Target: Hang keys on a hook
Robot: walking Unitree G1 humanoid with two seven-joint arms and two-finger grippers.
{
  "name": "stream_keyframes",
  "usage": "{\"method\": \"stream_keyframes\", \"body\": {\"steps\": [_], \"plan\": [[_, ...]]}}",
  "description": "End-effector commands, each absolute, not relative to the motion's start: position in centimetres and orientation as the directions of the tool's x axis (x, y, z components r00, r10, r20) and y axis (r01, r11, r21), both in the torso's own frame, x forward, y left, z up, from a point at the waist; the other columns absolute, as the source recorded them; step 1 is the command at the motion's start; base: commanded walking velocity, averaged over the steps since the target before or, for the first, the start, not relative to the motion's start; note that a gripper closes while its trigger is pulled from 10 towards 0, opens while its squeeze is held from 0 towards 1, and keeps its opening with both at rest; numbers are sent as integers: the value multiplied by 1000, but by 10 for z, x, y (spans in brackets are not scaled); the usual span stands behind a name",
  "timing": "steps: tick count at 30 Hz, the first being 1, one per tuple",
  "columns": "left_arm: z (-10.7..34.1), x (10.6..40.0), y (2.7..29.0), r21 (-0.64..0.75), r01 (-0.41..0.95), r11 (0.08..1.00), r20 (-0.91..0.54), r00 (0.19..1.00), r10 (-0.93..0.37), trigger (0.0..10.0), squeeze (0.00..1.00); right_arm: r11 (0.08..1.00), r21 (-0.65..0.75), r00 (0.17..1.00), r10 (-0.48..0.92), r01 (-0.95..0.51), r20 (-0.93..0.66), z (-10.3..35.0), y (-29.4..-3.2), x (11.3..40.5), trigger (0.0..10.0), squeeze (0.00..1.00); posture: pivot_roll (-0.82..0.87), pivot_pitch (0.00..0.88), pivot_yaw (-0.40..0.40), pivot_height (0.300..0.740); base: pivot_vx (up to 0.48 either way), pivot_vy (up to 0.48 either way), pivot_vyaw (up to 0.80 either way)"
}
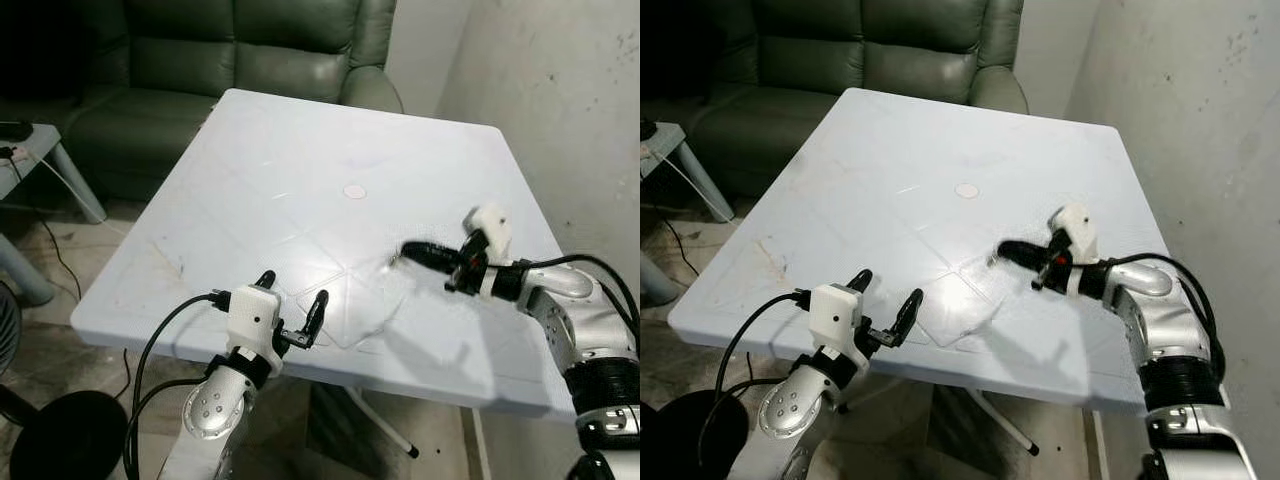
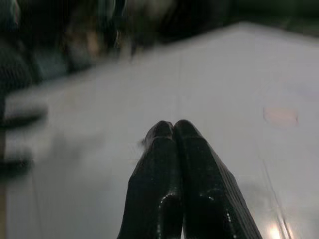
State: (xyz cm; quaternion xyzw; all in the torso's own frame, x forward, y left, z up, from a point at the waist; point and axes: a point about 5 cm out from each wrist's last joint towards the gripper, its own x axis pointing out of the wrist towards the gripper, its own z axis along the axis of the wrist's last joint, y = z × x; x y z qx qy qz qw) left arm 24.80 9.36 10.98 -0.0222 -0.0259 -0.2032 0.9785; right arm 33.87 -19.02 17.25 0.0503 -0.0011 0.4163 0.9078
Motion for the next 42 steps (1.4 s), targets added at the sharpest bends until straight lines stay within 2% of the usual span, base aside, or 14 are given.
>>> {"method": "stream_keyframes", "body": {"steps": [1, 6, 8, 9, 11, 17, 22, 25, 30, 42], "plan": [[112, 253, 97, -44, 379, 924, 74, 924, -375, 10000, 0, 702, 138, 715, 686, -699, 134, 182, -194, 340, 10000, 0, 40, 0, -70, 740, 0, 0, 0], [116, 261, 105, -56, 322, 945, 81, 945, -317, 10000, 0, 767, 218, 795, 562, -604, 227, 180, -186, 336, 10000, 0, 33, 0, -62, 740, 0, 0, 0], [115, 271, 116, -83, 248, 965, 50, 968, -244, 10000, 0, 849, 251, 877, 403, -465, 262, 165, -176, 325, 10000, 0, 28, 0, -52, 740, 0, 0, 0], [115, 271, 116, -83, 248, 965, 50, 968, -244, 10000, 0, 849, 251, 877, 403, -465, 262, 165, -176, 325, 10000, 0, 28, 0, -52, 740, 0, 0, 0], [116, 276, 121, -78, 212, 974, 51, 977, -208, 10000, 0, 894, 280, 927, 287, -350, 241, 150, -170, 313, 10000, 0, 24, 0, -45, 740, 0, 0, 0], [119, 285, 134, -53, 143, 988, 61, 988, -140, 10000, 0, 932, 260, 958, 202, -252, 202, 127, -160, 292, 10000, 0, 12, 0, -22, 740, 0, 0, 0], [121, 290, 139, -63, 153, 986, 63, 987, -150, 10000, 0, 955, 210, 966, 167, -208, 195, 124, -155, 285, 10000, 0, 8, 0, -13, 740, 0, 0, 0], [122, 295, 145, -95, 151, 984, 69, 987, -145, 10000, 0, 977, 134, 974, 144, -168, 174, 119, -152, 285, 10000, 0, 4, 0, -3, 740, 0, 0, 0], [120, 300, 154, -77, 116, 990, 52, 992, -112, 10000, 0, 979, 79, 975, 178, -189, 131, 113, -141, 284, 10000, 0, 11, 0, 2, 740, 0, 0, 0], [130, 314, 167, -69, 76, 995, 86, 994, -70, 10000, 0, 989, 7, 982, 149, -151, 112, 114, -142, 298, 10000, 0, 26, 0, 4, 740, 0, 0, 0]]}}
